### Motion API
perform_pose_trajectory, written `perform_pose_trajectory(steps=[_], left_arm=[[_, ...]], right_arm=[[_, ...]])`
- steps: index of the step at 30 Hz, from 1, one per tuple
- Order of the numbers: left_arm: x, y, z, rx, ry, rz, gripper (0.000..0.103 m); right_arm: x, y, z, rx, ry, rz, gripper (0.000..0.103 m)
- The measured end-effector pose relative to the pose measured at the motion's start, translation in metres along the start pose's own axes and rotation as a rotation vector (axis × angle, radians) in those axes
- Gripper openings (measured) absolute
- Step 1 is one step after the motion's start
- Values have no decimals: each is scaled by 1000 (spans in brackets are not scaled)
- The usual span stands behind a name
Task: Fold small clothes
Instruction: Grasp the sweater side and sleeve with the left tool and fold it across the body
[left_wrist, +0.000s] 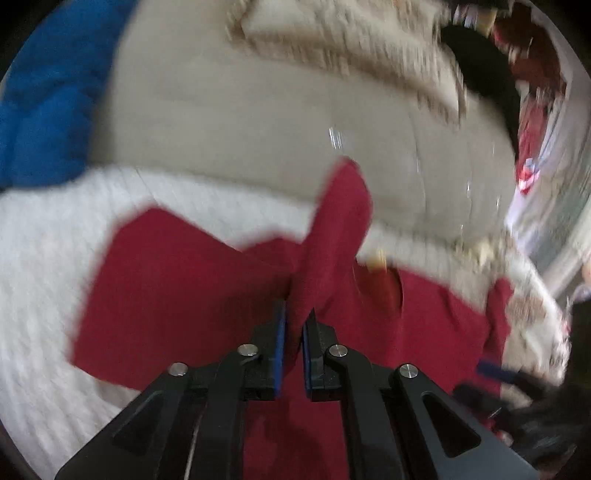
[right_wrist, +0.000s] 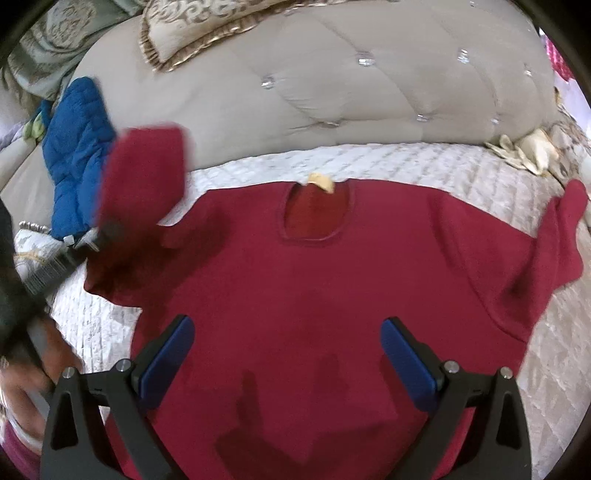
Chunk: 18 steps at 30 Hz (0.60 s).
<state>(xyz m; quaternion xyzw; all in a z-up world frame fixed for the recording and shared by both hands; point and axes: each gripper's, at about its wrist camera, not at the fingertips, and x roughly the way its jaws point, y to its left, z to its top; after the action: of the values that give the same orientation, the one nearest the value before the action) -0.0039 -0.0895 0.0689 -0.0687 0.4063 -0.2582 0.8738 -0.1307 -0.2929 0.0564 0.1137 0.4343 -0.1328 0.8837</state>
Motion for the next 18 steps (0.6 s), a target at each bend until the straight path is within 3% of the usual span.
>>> perform_pose_trajectory(steps=[2, 4, 6, 8, 9, 12, 18], left_arm=[[24, -5, -15, -13, 111, 5, 0], [26, -10, -25, 2, 138, 22, 3], [11, -16, -33, 43, 130, 19, 11], [-6, -21, -35, 81, 117, 23, 28], [-16, -21, -36, 92, 103, 23, 31], [-38, -12, -36, 107, 60, 50, 33], [-57, 39, -35, 48, 31, 199, 33]], right_arm=[[0, -12, 0, 21, 6, -4, 103], [0, -24, 2, 44, 11, -6, 103], [3, -31, 6, 61, 13, 8, 103], [8, -36, 12, 79, 21, 45, 103], [10, -35, 13, 86, 27, 59, 103], [25, -28, 16, 96, 85, 129, 103], [48, -11, 8, 3, 110, 72, 103]])
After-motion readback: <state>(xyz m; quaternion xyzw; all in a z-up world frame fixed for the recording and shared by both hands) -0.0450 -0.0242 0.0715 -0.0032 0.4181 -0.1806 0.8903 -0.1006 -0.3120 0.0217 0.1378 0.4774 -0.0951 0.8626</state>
